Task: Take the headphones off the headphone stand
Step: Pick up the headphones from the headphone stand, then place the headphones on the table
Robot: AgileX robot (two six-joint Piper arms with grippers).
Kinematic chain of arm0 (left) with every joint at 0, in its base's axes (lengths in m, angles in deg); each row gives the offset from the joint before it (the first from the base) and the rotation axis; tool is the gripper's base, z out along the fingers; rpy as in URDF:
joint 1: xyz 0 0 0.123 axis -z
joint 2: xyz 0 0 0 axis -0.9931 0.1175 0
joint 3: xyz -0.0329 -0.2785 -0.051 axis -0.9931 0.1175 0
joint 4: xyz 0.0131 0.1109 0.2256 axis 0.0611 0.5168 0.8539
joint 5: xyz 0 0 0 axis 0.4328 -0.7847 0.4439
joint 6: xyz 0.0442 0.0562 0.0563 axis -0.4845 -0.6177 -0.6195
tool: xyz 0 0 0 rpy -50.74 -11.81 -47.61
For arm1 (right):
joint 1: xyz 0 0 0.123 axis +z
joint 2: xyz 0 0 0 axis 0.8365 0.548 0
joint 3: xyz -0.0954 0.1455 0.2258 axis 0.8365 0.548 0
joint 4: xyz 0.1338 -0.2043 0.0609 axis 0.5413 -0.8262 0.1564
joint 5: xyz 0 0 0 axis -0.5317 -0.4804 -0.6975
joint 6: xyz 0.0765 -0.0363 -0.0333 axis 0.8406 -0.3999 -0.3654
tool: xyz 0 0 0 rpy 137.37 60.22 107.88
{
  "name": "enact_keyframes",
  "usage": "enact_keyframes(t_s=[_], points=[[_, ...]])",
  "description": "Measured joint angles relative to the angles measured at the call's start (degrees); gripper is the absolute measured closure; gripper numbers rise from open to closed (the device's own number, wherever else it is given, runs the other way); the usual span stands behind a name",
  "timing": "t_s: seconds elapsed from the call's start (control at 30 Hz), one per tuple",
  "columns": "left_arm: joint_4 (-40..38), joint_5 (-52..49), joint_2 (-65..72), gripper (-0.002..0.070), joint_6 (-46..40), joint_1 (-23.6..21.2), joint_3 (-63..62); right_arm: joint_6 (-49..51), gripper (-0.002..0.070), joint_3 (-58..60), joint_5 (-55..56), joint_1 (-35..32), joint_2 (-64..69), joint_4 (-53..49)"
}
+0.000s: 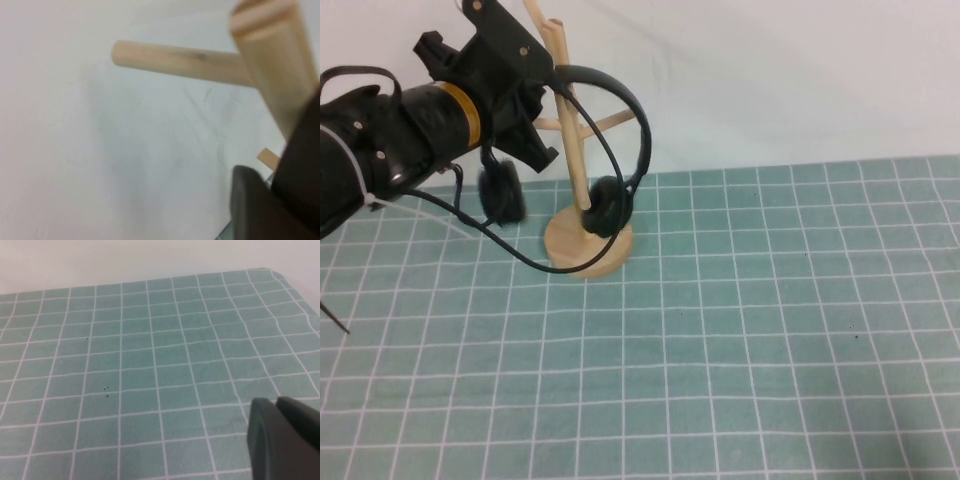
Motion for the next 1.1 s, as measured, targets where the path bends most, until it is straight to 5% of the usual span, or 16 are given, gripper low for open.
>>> enact_keyframes(t_s=[0.17,0.4,0.57,0.83,0.97,1.1], points=[[0.1,0.3,0.3,0.0632,0.0,0.0,0.0,0.0,0.0685,0.0,0.0,0.0,0.0,0.0],[0.2,-0.9,-2.7,0.0634,2.2,0.9,0.0,0.0,0.0685,0.0,0.0,0.0,0.0,0.0],[-1.5,-12.4,-10.8,0.0634,3.7,6.0,0.0,0.0,0.0685,0.0,0.0,0.0,0.0,0.0],[-24.8,-40.2,-19.4,0.0634,2.5,16.5,0.0,0.0,0.0685,0.0,0.0,0.0,0.0,0.0],[-38.8,-53.2,-17.8,0.0634,-2.0,17.7,0.0,0.0,0.0685,0.0,0.0,0.0,0.0,0.0],[-43.6,-56.0,-13.1,0.0634,-4.5,18.1,0.0,0.0,0.0685,0.0,0.0,0.0,0.0,0.0]])
